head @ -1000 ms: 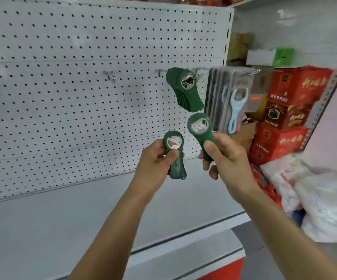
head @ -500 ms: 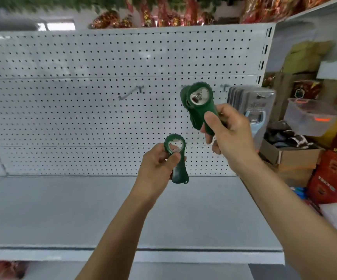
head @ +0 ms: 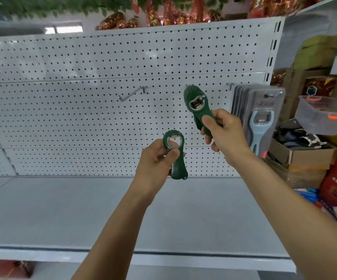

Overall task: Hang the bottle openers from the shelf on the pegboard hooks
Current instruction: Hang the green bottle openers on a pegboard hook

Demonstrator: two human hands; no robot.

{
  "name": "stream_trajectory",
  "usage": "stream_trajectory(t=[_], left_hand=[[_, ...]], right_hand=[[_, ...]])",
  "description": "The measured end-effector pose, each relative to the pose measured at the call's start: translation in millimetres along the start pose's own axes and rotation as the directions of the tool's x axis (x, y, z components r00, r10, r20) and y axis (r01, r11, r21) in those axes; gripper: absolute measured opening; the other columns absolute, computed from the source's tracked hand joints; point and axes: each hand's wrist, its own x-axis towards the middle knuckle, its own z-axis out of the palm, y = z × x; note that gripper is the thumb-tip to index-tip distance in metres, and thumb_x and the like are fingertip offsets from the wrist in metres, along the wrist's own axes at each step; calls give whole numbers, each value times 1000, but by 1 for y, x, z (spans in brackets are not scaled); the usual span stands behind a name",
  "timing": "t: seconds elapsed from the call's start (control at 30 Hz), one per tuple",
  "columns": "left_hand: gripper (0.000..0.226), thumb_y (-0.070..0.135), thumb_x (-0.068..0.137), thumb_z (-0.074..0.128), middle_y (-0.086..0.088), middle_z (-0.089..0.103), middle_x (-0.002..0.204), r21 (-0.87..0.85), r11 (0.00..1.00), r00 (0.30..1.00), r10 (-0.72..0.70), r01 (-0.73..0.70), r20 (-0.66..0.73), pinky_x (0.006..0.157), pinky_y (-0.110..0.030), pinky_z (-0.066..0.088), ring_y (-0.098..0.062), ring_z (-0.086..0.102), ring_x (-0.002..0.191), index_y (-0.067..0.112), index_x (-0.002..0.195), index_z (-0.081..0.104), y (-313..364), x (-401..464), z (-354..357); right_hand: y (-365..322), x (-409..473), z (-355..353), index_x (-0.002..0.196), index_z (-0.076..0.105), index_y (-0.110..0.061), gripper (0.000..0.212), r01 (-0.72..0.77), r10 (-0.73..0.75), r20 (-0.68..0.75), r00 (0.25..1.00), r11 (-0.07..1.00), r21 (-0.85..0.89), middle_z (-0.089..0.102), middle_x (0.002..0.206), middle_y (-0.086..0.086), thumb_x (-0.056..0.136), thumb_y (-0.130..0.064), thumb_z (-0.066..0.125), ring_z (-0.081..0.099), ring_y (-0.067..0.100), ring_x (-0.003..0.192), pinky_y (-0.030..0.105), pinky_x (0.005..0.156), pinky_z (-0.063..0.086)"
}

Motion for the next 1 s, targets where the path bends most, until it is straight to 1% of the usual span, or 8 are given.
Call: stream_trajectory(t=[0.2,0.37,0.47,0.53,0.6,0.7,0.83,1.0], left_hand=[[10,12,93,59,-3,75,95,8,1000,1000,-2,2,8,88,-55,54,-26,69,97,17,98,66,-4,5,2],[12,9,92,60,-5,71,97,-36,999,1000,17,-16,5,68,-32,61,-21,64,88,11,102,67,-6,7,6],[12,9,91,62,-10,72,97,-42,999,1000,28,-28,-3,78,-42,60,-30,66,93,10,101,68,-9,7,10],[9,8,90,63,-10,74,93,-56,997,999,43,-43,-1,80,-40,60,-28,69,90,9,98,68,-11,6,12],[9,7,89,64,-7,74,90,-65,996,998,63,-63,-4,73,-30,60,-20,70,83,10,96,69,-12,5,13],[7,10,89,64,-9,73,90,-75,994,997,82,-82,-10,65,-23,55,-15,65,80,12,95,69,-11,4,13],[6,17,92,63,-7,71,88,-12,990,990,139,-139,-1,72,-29,55,-22,64,84,17,94,68,-9,1,14],[6,22,93,62,12,70,83,154,958,970,238,-242,43,71,-11,47,-1,61,77,23,91,68,-10,-8,7]], right_hand=[[5,8,2,93,58,-2,19,-42,40,-34,999,998,-55,62,66,6,95,-20,56,49,15,47,25,39,34],[13,-11,0,87,56,-12,18,-243,242,-35,970,968,-56,65,73,8,96,-29,55,53,16,53,27,43,40],[23,-34,6,94,61,-11,27,-302,304,47,952,953,-36,70,77,7,98,-35,49,61,18,62,30,55,48],[29,-47,12,99,65,-11,35,-278,277,127,952,960,-12,74,85,7,98,-40,47,69,20,75,34,73,55],[30,-58,15,101,67,-10,34,-244,234,196,952,969,30,73,94,11,97,-39,49,71,25,85,37,82,57],[28,-65,15,97,66,-10,14,-148,139,209,968,989,26,73,83,9,95,-21,57,69,21,73,30,66,53],[22,-65,11,89,65,-9,7,6,-5,122,993,1000,-4,69,69,4,92,-6,59,62,11,60,21,55,48],[13,-60,4,89,61,-13,8,217,-218,-14,976,974,-67,68,75,5,93,-7,58,63,25,72,40,69,52]])
